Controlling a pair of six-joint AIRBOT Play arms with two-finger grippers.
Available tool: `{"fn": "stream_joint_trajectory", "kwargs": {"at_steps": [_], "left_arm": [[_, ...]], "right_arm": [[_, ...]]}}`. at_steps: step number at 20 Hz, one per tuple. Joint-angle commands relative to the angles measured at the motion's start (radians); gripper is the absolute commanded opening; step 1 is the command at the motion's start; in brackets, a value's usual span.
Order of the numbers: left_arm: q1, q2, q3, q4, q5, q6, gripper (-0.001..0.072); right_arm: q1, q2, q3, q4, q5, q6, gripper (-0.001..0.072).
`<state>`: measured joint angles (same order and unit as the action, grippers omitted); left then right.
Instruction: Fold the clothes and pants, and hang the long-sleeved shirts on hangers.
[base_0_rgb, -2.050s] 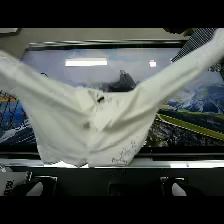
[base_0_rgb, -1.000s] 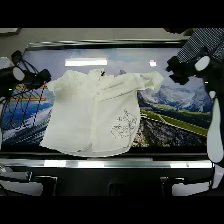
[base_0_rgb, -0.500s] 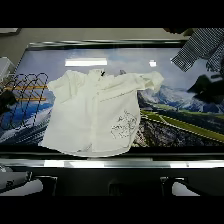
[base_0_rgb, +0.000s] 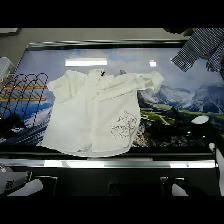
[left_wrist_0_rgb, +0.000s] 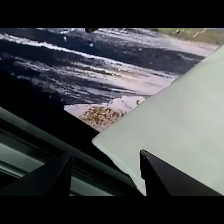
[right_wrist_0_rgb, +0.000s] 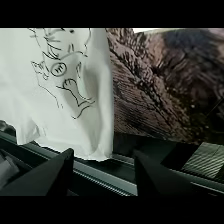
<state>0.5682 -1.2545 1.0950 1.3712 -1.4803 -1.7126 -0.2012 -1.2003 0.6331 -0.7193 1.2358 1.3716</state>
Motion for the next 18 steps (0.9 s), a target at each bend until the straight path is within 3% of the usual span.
{"fn": "stream_joint_trajectory", "kwargs": {"at_steps": [1, 6, 11, 12, 15, 18], "left_arm": [[0.004, 0.007, -0.026, 0.001, -0.069, 0.075, 0.0477], [0.004, 0.008, -0.026, 0.001, -0.075, 0.143, 0.0478], [0.023, 0.009, -0.032, -0.028, -0.064, 0.192, 0.0478], [0.033, 0.01, -0.044, -0.061, -0.063, 0.211, 0.0478], [0.065, 0.017, -0.108, -0.157, -0.04, 0.268, 0.0478], [0.08, 0.019, -0.191, -0.181, 0.018, 0.295, 0.0478]], "right_arm": [[0.161, 0.003, -0.141, 0.063, -0.185, 0.016, 0.045], [0.307, -0.006, -0.142, 0.085, -0.357, 0.109, 0.0449], [0.396, -0.07, -0.142, 0.236, -0.473, 0.105, 0.0448], [0.424, -0.086, -0.142, 0.245, -0.486, 0.105, 0.0408], [0.447, -0.092, -0.142, 0.236, -0.487, 0.105, 0.0029], [0.447, -0.055, -0.142, 0.226, -0.486, 0.114, 0.0025]]}}
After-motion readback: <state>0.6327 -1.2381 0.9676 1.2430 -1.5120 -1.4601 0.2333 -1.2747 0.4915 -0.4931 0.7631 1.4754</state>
